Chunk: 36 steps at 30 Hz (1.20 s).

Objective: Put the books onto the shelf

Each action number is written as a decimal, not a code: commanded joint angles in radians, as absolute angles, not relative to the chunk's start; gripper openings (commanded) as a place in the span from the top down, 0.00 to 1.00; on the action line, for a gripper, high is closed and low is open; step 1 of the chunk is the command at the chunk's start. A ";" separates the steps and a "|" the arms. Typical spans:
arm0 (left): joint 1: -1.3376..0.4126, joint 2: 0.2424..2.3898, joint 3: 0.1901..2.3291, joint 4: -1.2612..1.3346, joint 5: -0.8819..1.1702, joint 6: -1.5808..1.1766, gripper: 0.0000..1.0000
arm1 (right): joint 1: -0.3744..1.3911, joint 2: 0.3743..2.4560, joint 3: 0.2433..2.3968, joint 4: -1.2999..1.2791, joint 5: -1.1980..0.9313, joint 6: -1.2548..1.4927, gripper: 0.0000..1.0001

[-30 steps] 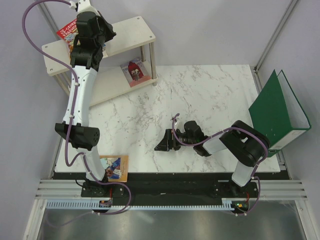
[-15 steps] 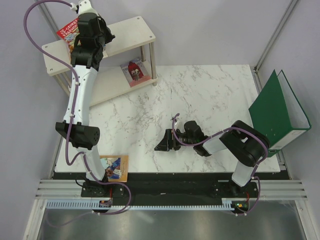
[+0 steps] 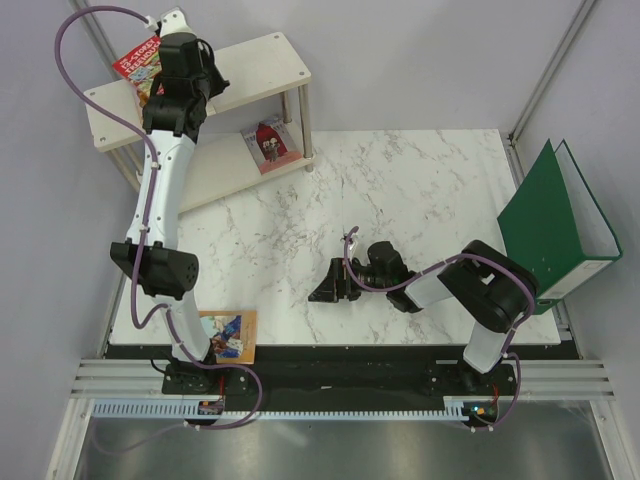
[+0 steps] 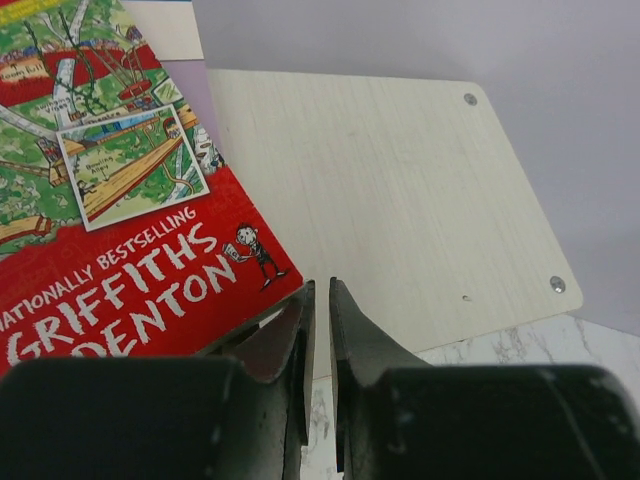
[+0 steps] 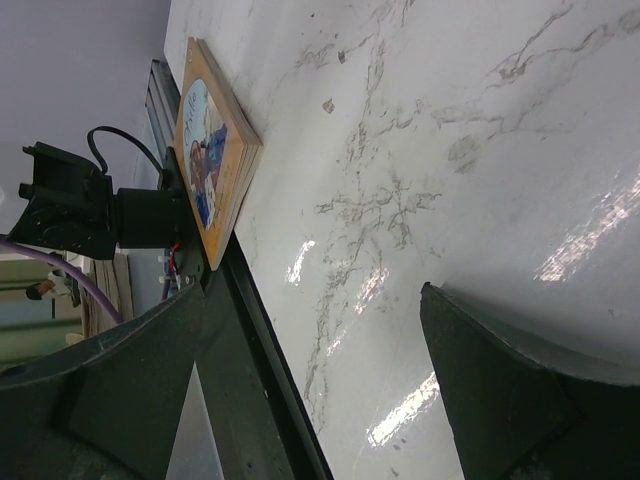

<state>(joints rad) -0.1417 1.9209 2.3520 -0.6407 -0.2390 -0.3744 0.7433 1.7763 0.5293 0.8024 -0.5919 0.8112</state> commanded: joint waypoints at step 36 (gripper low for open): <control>-0.040 1.775 2.197 -0.578 -0.167 -0.411 0.85 | 0.750 1.867 0.499 0.621 -0.575 0.779 0.02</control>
<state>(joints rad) -0.0620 1.7927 2.2166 -0.5755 -0.2005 -0.3798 0.7433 1.7985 0.5343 0.8314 -0.6151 0.8146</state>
